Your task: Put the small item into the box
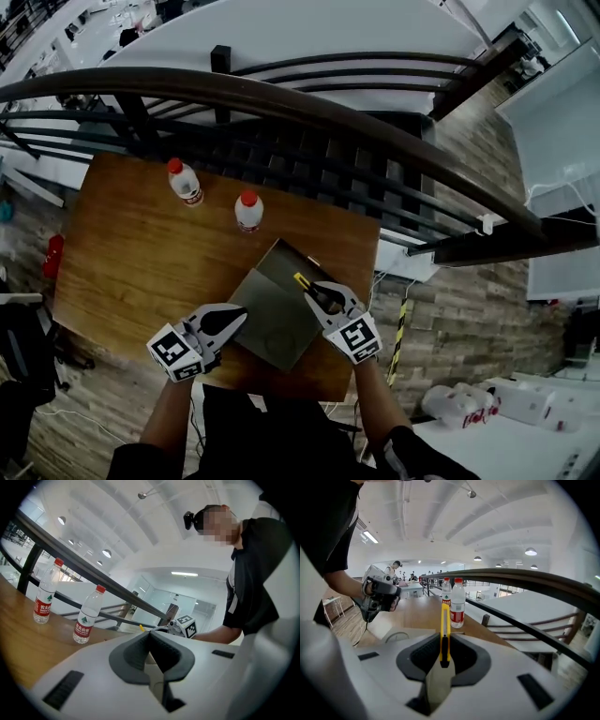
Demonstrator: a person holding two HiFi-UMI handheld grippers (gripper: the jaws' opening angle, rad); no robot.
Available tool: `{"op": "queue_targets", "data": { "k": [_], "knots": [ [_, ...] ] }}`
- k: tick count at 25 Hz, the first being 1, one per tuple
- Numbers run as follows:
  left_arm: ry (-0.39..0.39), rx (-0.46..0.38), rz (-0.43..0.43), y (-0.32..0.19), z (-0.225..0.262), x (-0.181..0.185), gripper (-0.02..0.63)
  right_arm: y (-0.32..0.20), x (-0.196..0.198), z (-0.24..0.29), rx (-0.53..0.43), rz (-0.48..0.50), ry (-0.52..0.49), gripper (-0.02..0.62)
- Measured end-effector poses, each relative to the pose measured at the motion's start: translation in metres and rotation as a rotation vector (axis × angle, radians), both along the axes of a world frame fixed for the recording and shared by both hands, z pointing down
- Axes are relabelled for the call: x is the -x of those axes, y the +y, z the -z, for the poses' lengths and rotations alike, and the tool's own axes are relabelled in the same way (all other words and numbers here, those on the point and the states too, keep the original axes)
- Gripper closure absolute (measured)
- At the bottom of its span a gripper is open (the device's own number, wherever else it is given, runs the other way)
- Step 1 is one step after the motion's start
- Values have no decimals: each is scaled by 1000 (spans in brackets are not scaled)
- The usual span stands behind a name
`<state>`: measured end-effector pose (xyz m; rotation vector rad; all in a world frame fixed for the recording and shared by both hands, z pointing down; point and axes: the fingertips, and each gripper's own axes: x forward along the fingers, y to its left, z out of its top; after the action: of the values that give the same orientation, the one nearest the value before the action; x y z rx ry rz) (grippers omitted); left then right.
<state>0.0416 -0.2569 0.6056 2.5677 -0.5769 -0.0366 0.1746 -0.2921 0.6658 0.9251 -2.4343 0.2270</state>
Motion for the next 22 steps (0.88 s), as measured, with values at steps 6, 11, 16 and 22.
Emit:
{"op": "queue_targets", "data": {
  "k": [6,11,16,22],
  "knots": [
    [11,17,26,10,-21,-2,591,-3,-3,-38,54,30,85,523],
    [22,23,53,20,-34,1,591,-4,-5,-63,106,29,137,523],
    [25,39,70,29,-45,4,591,-9,-3,-84,160,35,201,523],
    [30,53,87,26,-59,13,591,-13,4,-105,201,44,257,523]
  ]
}}
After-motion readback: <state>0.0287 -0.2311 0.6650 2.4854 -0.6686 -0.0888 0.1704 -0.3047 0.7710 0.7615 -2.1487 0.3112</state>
